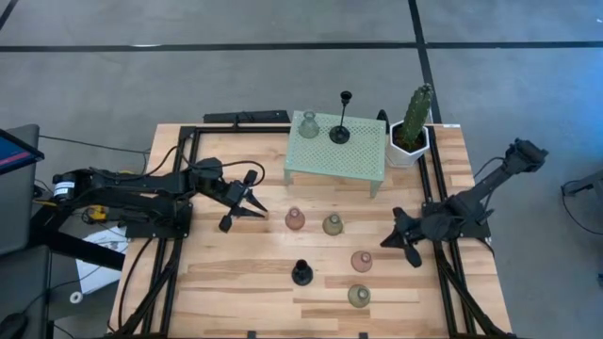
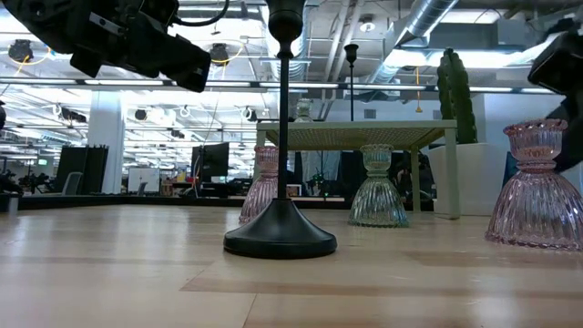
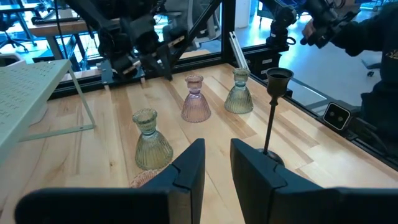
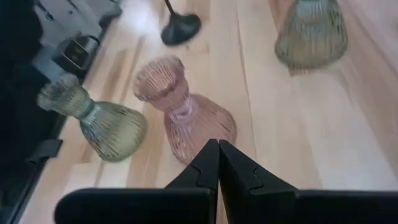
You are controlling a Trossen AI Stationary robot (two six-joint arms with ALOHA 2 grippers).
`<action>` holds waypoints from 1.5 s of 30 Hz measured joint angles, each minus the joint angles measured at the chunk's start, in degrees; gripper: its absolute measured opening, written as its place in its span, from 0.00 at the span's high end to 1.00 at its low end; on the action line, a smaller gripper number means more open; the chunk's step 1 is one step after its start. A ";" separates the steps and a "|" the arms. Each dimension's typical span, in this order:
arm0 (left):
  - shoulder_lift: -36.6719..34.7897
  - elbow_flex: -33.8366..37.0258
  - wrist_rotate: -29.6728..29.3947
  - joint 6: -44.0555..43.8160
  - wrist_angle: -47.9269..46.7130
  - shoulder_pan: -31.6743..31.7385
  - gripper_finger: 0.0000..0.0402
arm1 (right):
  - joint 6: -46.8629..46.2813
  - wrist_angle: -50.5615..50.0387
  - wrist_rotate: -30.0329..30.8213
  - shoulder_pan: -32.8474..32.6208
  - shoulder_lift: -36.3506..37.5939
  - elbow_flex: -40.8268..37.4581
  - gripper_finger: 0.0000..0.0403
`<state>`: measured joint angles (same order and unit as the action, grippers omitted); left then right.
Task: Pick & Place candle stick holders
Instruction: Put the bottom pink glass candle holder on the shelf
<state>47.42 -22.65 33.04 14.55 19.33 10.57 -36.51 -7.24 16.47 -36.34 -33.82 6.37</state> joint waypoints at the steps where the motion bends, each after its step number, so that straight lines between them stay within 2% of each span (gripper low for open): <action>1: 0.00 0.00 0.00 0.00 0.00 0.00 0.81 | -0.67 -0.06 -0.03 0.00 -0.84 0.00 1.00; 10: 0.00 0.00 0.00 0.00 -0.01 0.00 0.81 | 2.93 2.15 0.00 -0.08 -4.31 0.00 0.97; 21: 0.00 0.00 0.00 0.00 0.00 0.00 0.81 | 8.52 6.98 0.06 -0.03 -8.69 0.00 0.63; 26: 0.00 0.00 0.00 0.00 0.00 0.02 0.81 | 8.61 13.04 0.07 -0.02 -11.93 0.00 0.52; 33: 0.00 0.00 0.00 0.00 0.00 0.02 0.81 | 10.09 23.09 0.07 0.02 -18.43 0.00 0.45; 38: 0.00 0.00 0.00 0.00 -0.02 0.02 0.81 | 7.35 26.75 0.09 0.09 -23.99 -0.02 0.39; 45: 0.00 0.00 0.00 0.00 -0.02 0.02 0.81 | 6.54 38.06 0.02 0.07 -31.98 -0.02 0.34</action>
<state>47.42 -22.65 33.04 14.55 19.31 10.59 -29.96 30.82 16.49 -36.27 -65.81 6.35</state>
